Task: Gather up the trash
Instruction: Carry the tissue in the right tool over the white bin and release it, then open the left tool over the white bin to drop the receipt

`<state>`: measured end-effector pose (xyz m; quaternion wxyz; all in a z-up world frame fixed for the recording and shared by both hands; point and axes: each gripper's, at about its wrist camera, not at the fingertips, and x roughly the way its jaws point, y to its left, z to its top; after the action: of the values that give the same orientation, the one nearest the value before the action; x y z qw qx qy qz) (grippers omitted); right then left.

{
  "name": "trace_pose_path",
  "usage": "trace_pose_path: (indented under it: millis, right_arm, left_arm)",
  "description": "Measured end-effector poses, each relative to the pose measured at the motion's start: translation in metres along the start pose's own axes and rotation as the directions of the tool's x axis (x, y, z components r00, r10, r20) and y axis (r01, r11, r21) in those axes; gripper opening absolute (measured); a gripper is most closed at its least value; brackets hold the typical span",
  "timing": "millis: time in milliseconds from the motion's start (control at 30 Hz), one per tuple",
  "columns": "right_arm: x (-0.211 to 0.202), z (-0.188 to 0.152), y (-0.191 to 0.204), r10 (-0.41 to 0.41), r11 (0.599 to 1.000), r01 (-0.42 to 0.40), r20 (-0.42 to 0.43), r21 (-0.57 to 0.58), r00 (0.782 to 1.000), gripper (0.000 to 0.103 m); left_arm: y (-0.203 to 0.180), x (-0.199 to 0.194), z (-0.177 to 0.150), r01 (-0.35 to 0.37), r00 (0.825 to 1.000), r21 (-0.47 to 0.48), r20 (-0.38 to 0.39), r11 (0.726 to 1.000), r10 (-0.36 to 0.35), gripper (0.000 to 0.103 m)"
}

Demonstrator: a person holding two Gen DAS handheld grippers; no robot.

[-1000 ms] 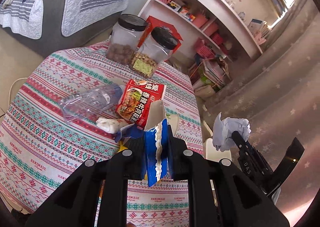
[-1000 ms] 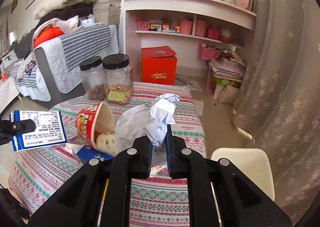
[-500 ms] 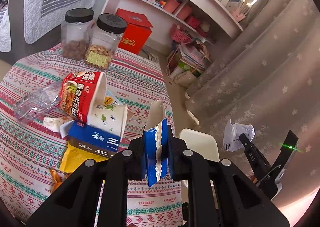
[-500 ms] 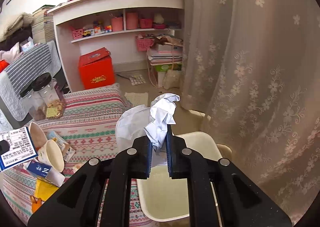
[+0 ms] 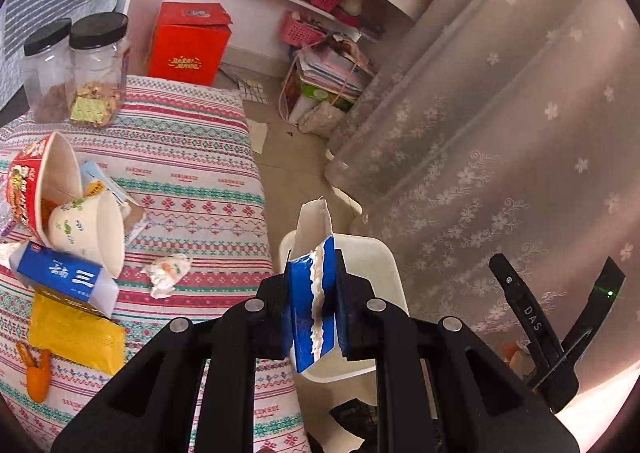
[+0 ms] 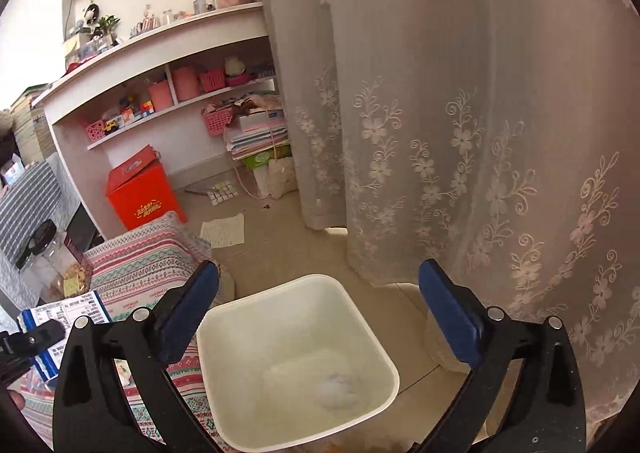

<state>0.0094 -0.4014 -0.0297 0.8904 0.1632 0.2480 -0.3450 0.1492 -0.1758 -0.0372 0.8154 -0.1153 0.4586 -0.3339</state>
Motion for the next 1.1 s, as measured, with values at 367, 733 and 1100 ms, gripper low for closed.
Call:
trace_pose_path:
  millis: [367,733,1100]
  right_arm:
    - [-0.004,0.006,-0.062,-0.074,0.988,0.075,-0.019,0.132,0.997,0.096]
    - [-0.002,0.004,-0.073,-0.111,0.984,0.116,-0.041,0.132,0.993,0.096]
    - [0.003,-0.005,-0.039,-0.148,0.989,0.148,-0.045,0.000,0.988,0.096]
  left_arm:
    - [-0.064,0.057,-0.006,0.039,0.996,0.064,-0.079,0.997,-0.034,0.016]
    - [-0.086,0.090,-0.011,0.015,0.991,0.079,-0.132,0.997,-0.004,0.060]
    - [-0.070,0.070,-0.015,-0.243,0.969,0.157,-0.015,0.957,0.248,0.087]
